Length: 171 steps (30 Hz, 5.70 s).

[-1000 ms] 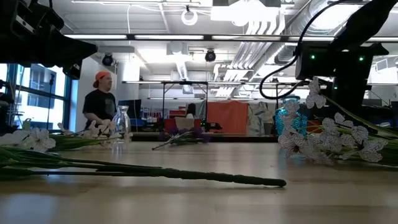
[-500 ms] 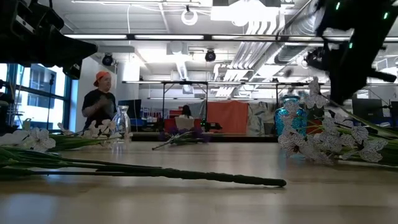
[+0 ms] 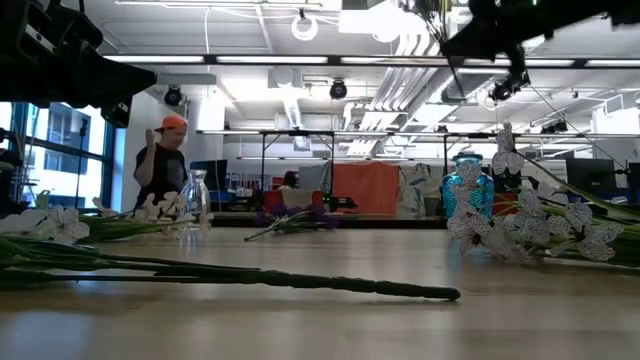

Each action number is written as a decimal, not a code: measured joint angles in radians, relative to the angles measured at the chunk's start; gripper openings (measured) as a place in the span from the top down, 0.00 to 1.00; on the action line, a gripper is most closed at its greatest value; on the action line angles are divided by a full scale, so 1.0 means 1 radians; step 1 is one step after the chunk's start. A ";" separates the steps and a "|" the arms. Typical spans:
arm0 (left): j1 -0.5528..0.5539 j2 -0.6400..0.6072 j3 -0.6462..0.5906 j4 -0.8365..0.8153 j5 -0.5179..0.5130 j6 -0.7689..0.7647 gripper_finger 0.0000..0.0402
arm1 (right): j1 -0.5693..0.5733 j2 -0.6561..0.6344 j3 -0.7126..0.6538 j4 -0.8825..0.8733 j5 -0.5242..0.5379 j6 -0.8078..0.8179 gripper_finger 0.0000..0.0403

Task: Sort flowers into vase by color
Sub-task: Put the right purple flowers into the blue flower vase, then put the purple flowers into the blue flower vase

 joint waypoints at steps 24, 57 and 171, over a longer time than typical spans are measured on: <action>0.000 0.000 0.000 0.000 0.000 0.000 1.00 | -0.213 0.014 -0.336 0.501 -0.043 -0.126 1.00; 0.000 0.000 0.000 0.000 0.000 0.000 1.00 | -0.182 0.102 -0.334 0.280 -0.135 0.042 0.52; 0.314 1.954 1.132 -0.379 -0.228 -0.602 0.50 | 0.198 0.198 0.615 -0.696 -0.336 0.217 0.42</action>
